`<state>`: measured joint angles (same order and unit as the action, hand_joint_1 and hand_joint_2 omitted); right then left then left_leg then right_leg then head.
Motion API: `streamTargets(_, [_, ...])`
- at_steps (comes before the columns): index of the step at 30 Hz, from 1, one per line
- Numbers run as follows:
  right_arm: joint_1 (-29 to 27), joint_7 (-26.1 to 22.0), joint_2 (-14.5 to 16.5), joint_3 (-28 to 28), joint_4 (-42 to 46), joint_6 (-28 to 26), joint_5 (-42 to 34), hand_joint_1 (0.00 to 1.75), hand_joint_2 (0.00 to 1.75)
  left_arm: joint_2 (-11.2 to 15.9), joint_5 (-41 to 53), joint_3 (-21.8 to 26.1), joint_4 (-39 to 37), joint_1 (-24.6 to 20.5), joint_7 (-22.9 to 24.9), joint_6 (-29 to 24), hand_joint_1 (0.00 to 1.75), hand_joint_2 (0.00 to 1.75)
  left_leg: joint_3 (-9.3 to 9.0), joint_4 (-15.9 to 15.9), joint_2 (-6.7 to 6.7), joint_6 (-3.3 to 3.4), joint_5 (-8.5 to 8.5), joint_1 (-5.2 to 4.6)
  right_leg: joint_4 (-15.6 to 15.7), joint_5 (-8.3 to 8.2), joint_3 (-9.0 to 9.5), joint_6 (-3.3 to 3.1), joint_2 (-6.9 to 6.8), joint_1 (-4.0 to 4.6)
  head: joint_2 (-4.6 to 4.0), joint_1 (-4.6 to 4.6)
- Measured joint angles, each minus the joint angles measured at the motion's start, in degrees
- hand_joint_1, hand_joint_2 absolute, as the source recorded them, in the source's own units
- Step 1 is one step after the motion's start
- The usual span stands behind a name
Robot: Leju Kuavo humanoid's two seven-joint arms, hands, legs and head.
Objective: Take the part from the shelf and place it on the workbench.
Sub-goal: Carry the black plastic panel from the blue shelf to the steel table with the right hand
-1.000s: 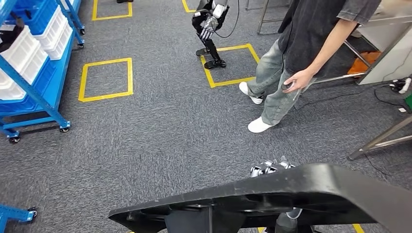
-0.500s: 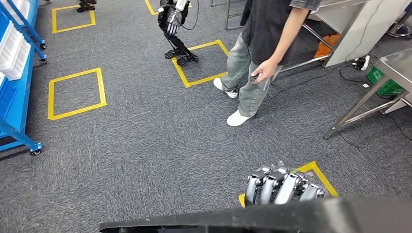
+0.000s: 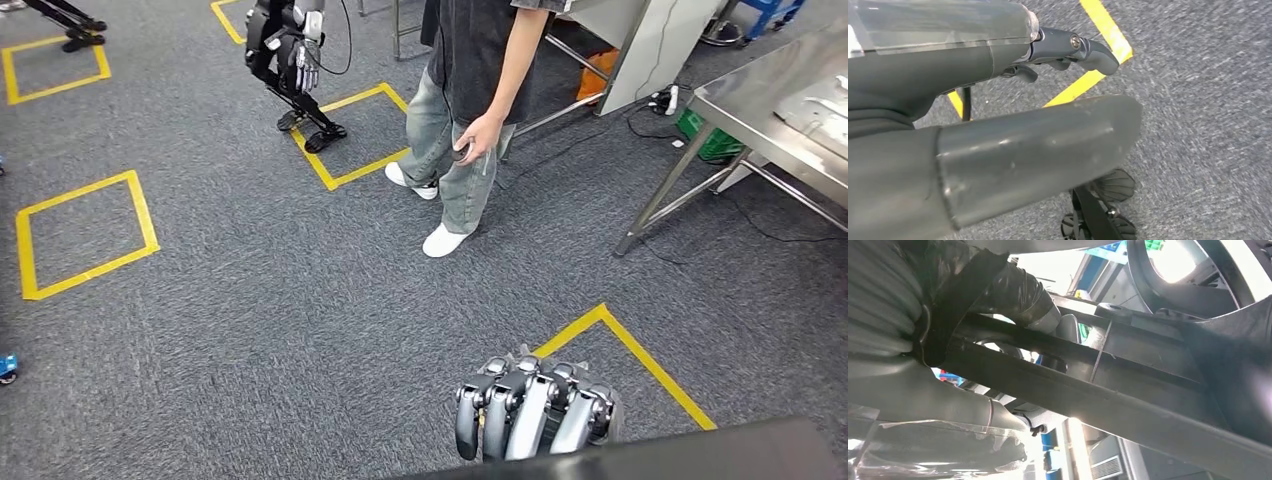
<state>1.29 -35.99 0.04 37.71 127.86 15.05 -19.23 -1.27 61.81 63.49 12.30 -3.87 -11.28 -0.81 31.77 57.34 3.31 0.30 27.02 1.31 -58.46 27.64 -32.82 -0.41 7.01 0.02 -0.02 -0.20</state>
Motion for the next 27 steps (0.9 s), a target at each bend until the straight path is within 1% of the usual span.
streamTargets(1, [0.2,0.1,0.0,0.1,0.0,-0.2,-0.2,1.59,1.75,-0.1,0.0,0.0,0.0,-0.1,0.0,0.2,0.0,0.0,-0.14,-0.3,-0.75,0.44,-0.1,0.11,-1.1,0.74,-0.51,0.34,-1.35,0.1,0.0,0.01])
streamTargets(2, [0.4,0.1,0.0,0.2,0.0,-0.4,-0.3,1.59,1.75,-0.2,0.0,0.0,0.0,-0.1,-0.1,0.3,0.0,0.0,-0.27,-0.5,-1.55,0.8,-0.16,0.21,-3.3,2.08,-1.55,0.64,-3.13,0.16,0.0,0.03])
streamTargets(3, [0.5,0.1,0.0,0.3,-0.1,-0.7,-0.5,1.59,1.75,-0.2,0.0,0.0,0.0,0.0,-0.1,0.3,0.0,0.0,-0.35,-0.5,-2.39,1.06,-0.11,0.1,-6.7,3.84,-3.2,0.92,-4.99,0.07,0.0,0.04])
streamTargets(4, [0.6,0.1,0.0,0.3,-0.2,-1.0,-0.7,1.59,1.75,-0.2,0.0,0.0,0.0,0.1,-0.1,0.3,0.0,0.0,-0.37,-0.5,-3.26,1.24,-0.01,0.03,-10.6,5.6,-5.26,1.19,-5.96,-0.12,0.0,0.04])
streamTargets(5, [0.6,0.1,0.0,0.3,-0.2,-1.3,-0.8,1.59,1.75,-0.3,0.1,0.0,0.0,0.2,-0.1,0.2,0.0,0.0,-0.39,-0.5,-4.12,1.26,0.08,-0.02,-14.0,6.75,-7.13,1.42,-6.33,-0.33,0.0,0.05])
streamTargets(6, [0.6,0.1,0.1,0.3,-0.3,-1.7,-1.0,1.59,1.75,-0.3,0.1,0.0,0.0,0.3,-0.1,0.1,0.0,0.0,-0.44,-0.5,-4.95,1.23,0.19,-0.04,-15.8,6.88,-8.27,1.62,-6.5,-0.54,0.0,0.04])
streamTargets(7, [0.6,0.1,0.1,0.3,-0.3,-2.2,-1.1,1.59,1.75,-0.4,0.1,0.0,0.0,0.3,-0.1,0.0,0.0,0.0,-0.56,-0.5,-5.7,1.15,0.32,-0.04,-15.6,5.93,-8.32,1.77,-6.69,-0.71,0.0,0.04])
streamTargets(8, [0.6,0.1,0.1,0.3,-0.3,-2.8,-1.2,1.59,1.75,-0.5,0.0,0.0,0.0,0.2,-0.1,-0.2,0.0,0.0,-0.76,-0.5,-6.35,1.04,0.48,-0.03,-13.1,4.1,-7.17,1.82,-7.04,-0.83,0.0,0.04])
streamTargets(9, [0.5,0.1,0.1,0.2,-0.3,-3.3,-1.3,1.59,1.75,-0.6,0.0,0.0,0.0,0.2,-0.1,-0.4,0.0,0.0,-1.07,-0.5,-6.95,0.86,0.67,-0.03,-9.0,1.88,-5.04,1.71,-7.96,-0.84,0.0,0.04])
streamTargets(10, [0.5,0.1,0.2,0.1,-0.3,-3.9,-1.4,1.59,1.75,-0.8,-0.1,0.0,0.0,0.1,-0.1,-0.6,0.0,0.0,-1.39,-0.5,-7.47,0.6,0.91,-0.12,-5.0,0.38,-2.95,1.43,-9.31,-0.59,0.0,0.04])
streamTargets(11, [0.5,0.0,0.3,-0.1,-0.3,-4.4,-1.4,1.59,1.75,-0.9,-0.2,0.1,0.0,0.1,-0.1,-0.8,0.0,0.0,-1.65,-0.5,-7.91,0.28,1.14,-0.2,-1.9,-0.58,-1.38,1.07,-10.33,-0.33,0.0,0.04])
streamTargets(12, [0.3,-0.1,0.4,-0.3,-0.3,-5.0,-1.3,1.59,1.75,-1.0,-0.3,0.1,0.0,0.1,-0.2,-0.9,0.0,0.0,-1.87,-0.4,-8.37,-0.06,1.34,-0.28,-0.2,-0.88,-0.55,0.7,-11.04,-0.03,0.0,0.04])
streamTargets(13, [0.1,-0.2,0.5,-0.6,-0.3,-5.7,-1.2,1.59,1.75,-1.1,-0.4,0.1,0.0,0.1,-0.2,-1.0,0.0,0.0,-2.07,-0.5,-8.84,-0.4,1.49,-0.35,0.2,-0.65,-0.5,0.36,-11.01,0.25,0.0,0.04])
streamTargets(14, [-0.1,-0.4,0.7,-1.0,-0.2,-6.4,-0.9,1.59,1.75,-1.2,-0.5,0.1,0.0,0.0,-0.2,-1.1,0.0,0.0,-2.33,-0.6,-9.37,-0.72,1.58,-0.33,0.3,-0.72,-0.53,0.05,-10.31,0.33,0.0,0.04])
streamTargets(15, [-0.4,-0.7,0.9,-1.3,-0.2,-7.0,-0.5,1.59,1.75,-1.3,-0.6,0.1,0.0,-0.1,-0.2,-1.1,0.0,0.0,-2.58,-0.6,-9.59,-1.03,1.77,-0.24,0.5,-0.85,-0.35,-0.29,-9.72,0.18,0.0,0.04])
streamTargets(16, [-0.7,-1.0,1.0,-1.6,-0.1,-7.5,0.0,1.59,1.75,-1.4,-0.7,0.1,0.0,-0.2,-0.2,-1.1,0.0,0.0,-2.64,-0.2,-8.99,-1.31,2.24,-0.16,0.9,-1.01,-0.1,-0.68,-9.13,0.02,0.0,0.04])
streamTargets(17, [-0.8,-1.2,1.2,-1.9,-0.1,-7.9,0.4,1.59,1.75,-1.6,-0.7,0.1,0.0,-0.3,-0.2,-1.1,0.0,0.0,-2.15,1.2,-7.82,-1.5,3.31,-0.06,1.2,-1.22,0.14,-1.07,-8.55,-0.17,0.0,0.03])
streamTargets(18, [-0.9,-1.4,1.4,-2.1,0.0,-8.2,0.8,1.59,1.75,-1.7,-0.7,0.2,0.0,-0.3,-0.2,-1.0,0.0,0.0,-0.93,4.0,-6.27,-1.62,4.93,0.05,1.5,-1.36,0.32,-1.41,-7.98,-0.33,0.0,0.02])
streamTargets(19, [-1.1,-1.5,1.5,-2.3,0.0,-8.5,1.1,1.59,1.75,-1.7,-0.7,0.2,0.0,-0.2,-0.1,-1.0,0.0,0.0,0.91,7.9,-4.86,-1.68,6.87,0.06,1.5,-1.38,0.31,-1.65,-7.33,-0.22,0.0,0.01])
streamTargets(20, [-1.2,-1.6,1.6,-2.5,0.0,-8.6,1.4,1.59,1.75,-1.8,-0.8,0.3,0.0,0.0,-0.1,-1.0,0.0,0.0,2.95,11.9,-4.11,-1.73,8.55,0.07,1.4,-1.36,0.28,-1.8,-6.62,-0.1,0.0,0.0])
streamTargets(21, [-1.4,-1.6,1.6,-2.7,0.0,-8.8,1.7,1.59,1.75,-1.8,-0.8,0.3,0.0,0.2,-0.1,-1.0,0.0,0.0,4.58,14.8,-3.81,-1.77,9.34,0.07,1.4,-1.31,0.27,-1.87,-5.83,0.01,0.0,0.0])
streamTargets(22, [-1.5,-1.7,1.6,-2.8,0.0,-8.8,2.1,1.59,1.75,-1.8,-0.9,0.4,0.0,0.3,0.0,-1.0,0.0,0.0,5.35,15.8,-3.68,-1.78,8.95,0.06,1.2,-1.26,0.28,-1.88,-5.02,0.08,0.0,0.0])
streamTargets(23, [-1.6,-1.8,1.6,-2.9,0.0,-8.9,2.5,1.59,1.75,-1.8,-0.9,0.4,0.0,0.3,0.0,-1.0,0.0,0.0,5.01,14.4,-3.58,-1.72,7.38,0.06,1.1,-1.18,0.32,-1.83,-4.24,0.11,0.0,0.0])
streamTargets(24, [-1.6,-1.9,1.6,-2.9,0.0,-8.9,2.8,1.59,1.75,-1.8,-1.0,0.5,0.0,0.3,0.0,-1.0,0.0,0.0,3.73,11.1,-3.23,-1.6,5.04,0.08,0.9,-1.06,0.4,-1.74,-3.48,0.11,0.0,0.0])
streamTargets(25, [-1.6,-2.0,1.6,-2.9,0.0,-9.0,3.0,1.59,1.75,-1.9,-1.0,0.5,0.0,0.3,0.0,-1.0,0.0,0.0,2.05,7.1,-2.18,-1.4,2.99,0.12,0.7,-0.93,0.49,-1.61,-2.82,0.05,0.0,0.01])
streamTargets(26, [-1.6,-2.1,1.6,-2.9,0.0,-9.0,3.1,1.59,1.75,-1.9,-1.0,0.5,0.0,0.3,0.1,-1.0,0.0,0.0,0.57,3.5,-0.74,-1.2,1.6,0.2,0.5,-0.8,0.44,-1.38,-2.2,0.06,0.0,0.01])
streamTargets(27, [-1.6,-2.1,1.6,-2.9,0.0,-9.1,3.2,1.59,1.75,-1.9,-1.0,0.6,0.0,0.3,0.1,-1.0,0.0,0.0,-0.45,1.2,0.47,-1.02,0.92,0.18,0.4,-0.79,0.31,-1.07,-1.6,-0.04,0.0,0.01])
